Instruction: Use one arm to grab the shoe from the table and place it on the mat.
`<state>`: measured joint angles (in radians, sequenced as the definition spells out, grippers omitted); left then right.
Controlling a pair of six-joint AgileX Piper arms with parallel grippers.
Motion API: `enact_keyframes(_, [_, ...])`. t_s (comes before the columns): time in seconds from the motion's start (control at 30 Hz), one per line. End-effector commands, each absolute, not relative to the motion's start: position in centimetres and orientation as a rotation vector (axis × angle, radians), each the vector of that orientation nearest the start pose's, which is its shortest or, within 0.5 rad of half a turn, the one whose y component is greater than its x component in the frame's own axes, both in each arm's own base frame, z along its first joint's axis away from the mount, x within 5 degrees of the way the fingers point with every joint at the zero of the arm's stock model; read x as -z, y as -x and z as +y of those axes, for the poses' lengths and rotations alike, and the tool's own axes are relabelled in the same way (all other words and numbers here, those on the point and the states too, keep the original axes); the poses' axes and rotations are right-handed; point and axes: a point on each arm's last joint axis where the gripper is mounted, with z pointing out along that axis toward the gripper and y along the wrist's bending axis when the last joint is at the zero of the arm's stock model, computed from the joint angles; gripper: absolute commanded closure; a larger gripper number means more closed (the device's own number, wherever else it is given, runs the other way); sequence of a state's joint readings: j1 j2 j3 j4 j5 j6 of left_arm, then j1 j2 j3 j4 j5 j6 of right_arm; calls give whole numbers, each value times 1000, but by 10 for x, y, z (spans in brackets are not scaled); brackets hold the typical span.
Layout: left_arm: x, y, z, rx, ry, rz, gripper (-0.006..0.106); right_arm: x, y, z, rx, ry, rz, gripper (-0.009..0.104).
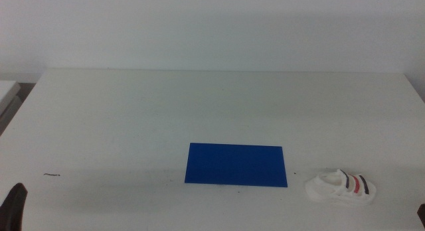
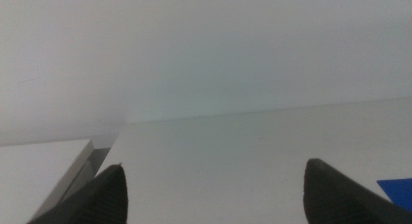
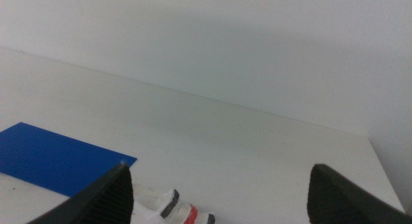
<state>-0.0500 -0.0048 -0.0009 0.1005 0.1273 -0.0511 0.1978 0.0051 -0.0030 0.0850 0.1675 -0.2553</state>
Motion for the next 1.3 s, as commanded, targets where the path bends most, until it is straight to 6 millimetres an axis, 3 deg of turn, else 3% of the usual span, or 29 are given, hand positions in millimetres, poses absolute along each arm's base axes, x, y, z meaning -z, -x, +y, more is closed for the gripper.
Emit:
enact_keyframes(0.0, [-203, -56, -2, -2, -65, 1598, 7, -198, -55, 12, -37, 313, 1621, 2])
enact_keyframes(0.1, [-203, -56, -2, -2, -65, 1598, 7, -206, -51, 13, -46, 333, 1682, 2])
enact_keyframes(0.27, [-203, -56, -2, -2, -65, 1598, 7, -254, -35, 12, -80, 346, 1695, 2])
enact_keyframes(0.4, [-203, -56, -2, -2, -65, 1598, 7, -295, -35, 13, -84, 345, 1671, 2])
enact_keyframes(0.53, [-203, -56, -2, -2, -65, 1598, 7, -335, -49, 16, -82, 359, 1714, 2])
enact_keyframes(0.73, [-203, -56, -2, -2, -65, 1598, 7, -363, -91, 28, -67, 579, 2131, 2])
enact_keyframes(0.87, [-203, -56, -2, -2, -65, 1598, 7, -372, -129, 38, -77, 790, 2349, 2])
enact_keyframes(1.0, [-203, -56, -2, -2, -65, 1598, 7, -375, -169, 47, -36, 1028, 2372, 2])
enact_keyframes(1.1, [-203, -56, -2, -2, -65, 1598, 7, -361, -196, 51, 8, 1230, 2374, 2])
enact_keyframes(1.27, [-203, -56, -2, -2, -65, 1598, 7, -332, -228, 66, -66, 1286, 2446, 2])
